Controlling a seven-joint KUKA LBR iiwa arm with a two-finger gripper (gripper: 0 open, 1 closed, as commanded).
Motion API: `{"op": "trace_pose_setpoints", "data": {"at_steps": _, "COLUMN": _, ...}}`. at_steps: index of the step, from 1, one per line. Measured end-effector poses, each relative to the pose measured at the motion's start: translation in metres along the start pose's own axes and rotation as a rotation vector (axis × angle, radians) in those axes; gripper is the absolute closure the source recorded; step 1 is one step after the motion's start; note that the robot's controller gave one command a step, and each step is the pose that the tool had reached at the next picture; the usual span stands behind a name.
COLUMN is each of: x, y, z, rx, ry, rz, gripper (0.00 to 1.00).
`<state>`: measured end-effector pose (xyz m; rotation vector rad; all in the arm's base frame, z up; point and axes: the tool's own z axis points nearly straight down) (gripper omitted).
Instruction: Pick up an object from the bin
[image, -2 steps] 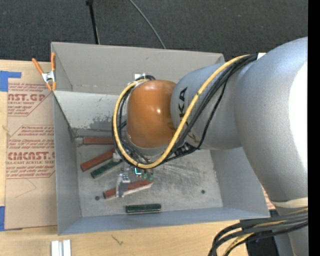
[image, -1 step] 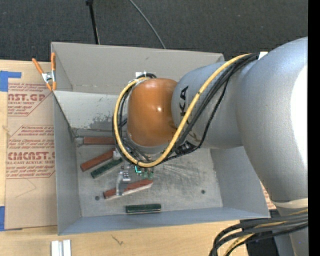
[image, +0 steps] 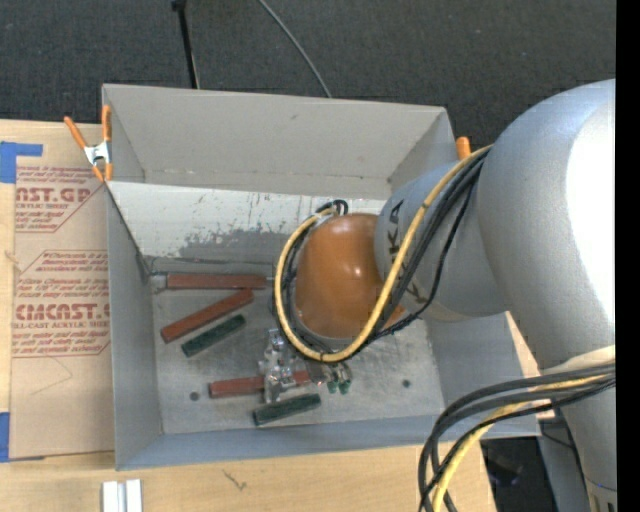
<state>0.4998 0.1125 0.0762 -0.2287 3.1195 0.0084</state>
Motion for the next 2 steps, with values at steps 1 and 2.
{"op": "trace_pose_setpoints", "data": {"at_steps": 1, "x": 0.0, "y": 0.0, "z": 0.0, "rx": 0.0, "ry": 0.0, "rz": 0.0, "gripper": 1.0}}
{"op": "trace_pose_setpoints", "data": {"at_steps": 2, "x": 0.007, "y": -0.015, "z": -0.137, "rx": 0.004, "ry": 0.012, "rz": -0.033, "gripper": 1.0}}
